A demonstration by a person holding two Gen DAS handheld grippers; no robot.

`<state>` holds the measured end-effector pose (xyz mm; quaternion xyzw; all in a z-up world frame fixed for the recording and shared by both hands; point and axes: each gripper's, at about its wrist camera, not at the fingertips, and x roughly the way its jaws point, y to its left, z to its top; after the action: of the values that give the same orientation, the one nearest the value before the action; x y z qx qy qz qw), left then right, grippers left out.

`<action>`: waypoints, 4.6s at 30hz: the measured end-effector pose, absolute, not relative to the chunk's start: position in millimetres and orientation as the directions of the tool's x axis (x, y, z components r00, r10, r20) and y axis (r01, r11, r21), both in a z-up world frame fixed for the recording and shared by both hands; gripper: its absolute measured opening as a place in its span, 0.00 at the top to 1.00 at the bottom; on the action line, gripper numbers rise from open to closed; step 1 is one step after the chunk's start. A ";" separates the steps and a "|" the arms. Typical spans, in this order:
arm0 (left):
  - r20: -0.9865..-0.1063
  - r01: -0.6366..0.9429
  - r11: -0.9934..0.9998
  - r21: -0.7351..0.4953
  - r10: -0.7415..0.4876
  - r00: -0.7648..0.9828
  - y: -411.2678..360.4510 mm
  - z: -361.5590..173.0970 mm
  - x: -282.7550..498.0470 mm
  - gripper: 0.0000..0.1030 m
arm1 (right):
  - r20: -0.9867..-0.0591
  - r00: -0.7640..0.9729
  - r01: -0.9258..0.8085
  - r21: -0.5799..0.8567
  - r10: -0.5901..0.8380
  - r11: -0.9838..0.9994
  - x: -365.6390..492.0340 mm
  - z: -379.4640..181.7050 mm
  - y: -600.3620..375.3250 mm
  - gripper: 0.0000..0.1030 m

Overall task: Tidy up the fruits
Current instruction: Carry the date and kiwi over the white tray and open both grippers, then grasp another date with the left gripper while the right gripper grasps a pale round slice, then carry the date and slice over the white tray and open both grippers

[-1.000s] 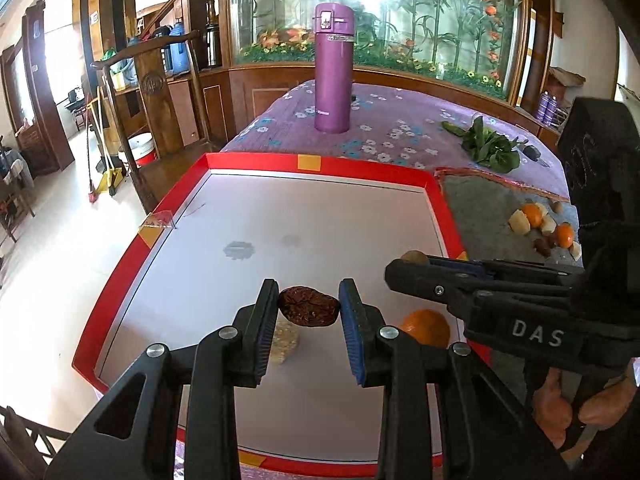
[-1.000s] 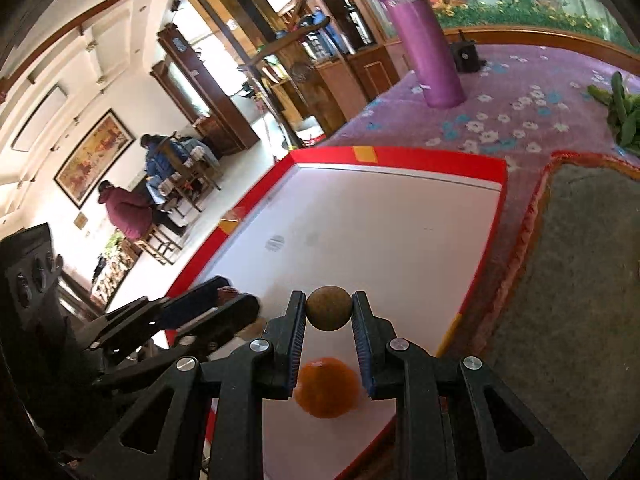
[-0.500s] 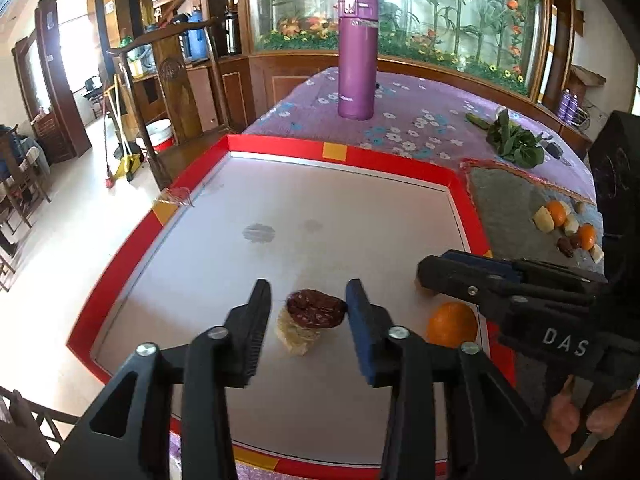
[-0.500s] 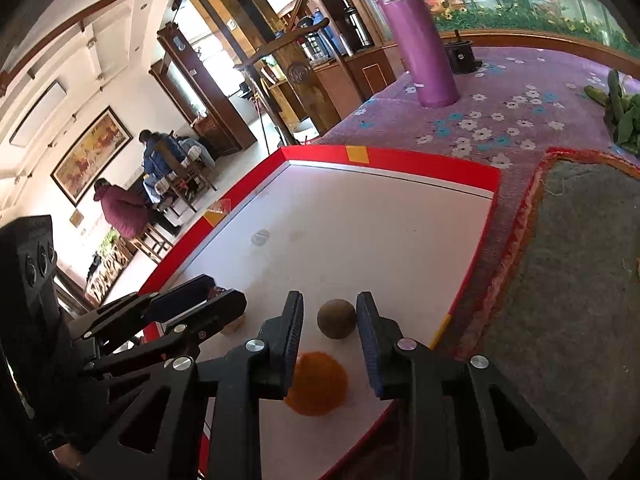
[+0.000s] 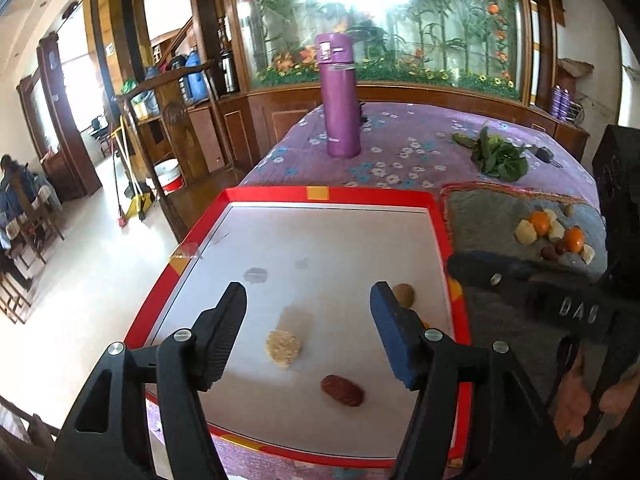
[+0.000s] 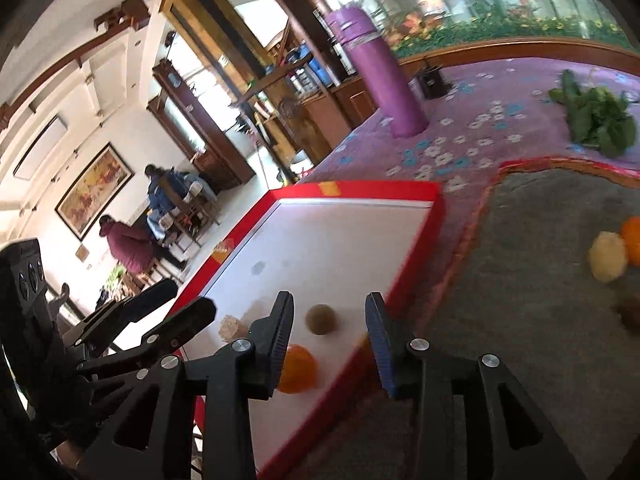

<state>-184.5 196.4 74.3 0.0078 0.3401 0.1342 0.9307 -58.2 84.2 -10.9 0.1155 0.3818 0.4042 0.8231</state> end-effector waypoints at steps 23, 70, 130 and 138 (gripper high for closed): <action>-0.706 0.115 0.990 0.083 -0.022 0.708 67.1 78.3 -124.4 0.29 | -0.482 0.745 -0.176 0.525 0.461 0.833 -38.6 4.2 -178.8 0.48; -0.791 0.378 0.922 -0.081 -0.290 0.539 -7.0 20.5 -66.5 0.74 | -0.714 0.582 -0.211 0.330 0.390 0.920 -6.9 -46.7 -135.2 0.44; -0.567 -0.293 0.944 0.151 0.325 0.756 222.4 63.6 -174.7 0.73 | -0.612 0.371 -0.649 0.367 0.699 0.666 -79.0 11.2 127.8 0.70; -0.586 -0.295 0.943 0.157 0.329 0.740 223.5 56.1 -169.3 0.73 | -0.643 0.339 -0.648 0.370 0.687 0.666 -76.0 -3.1 138.4 0.70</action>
<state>-169.3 223.5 56.1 0.0269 0.3192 0.1673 0.9324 -76.0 138.4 -3.1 0.0240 0.4050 0.4079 0.8179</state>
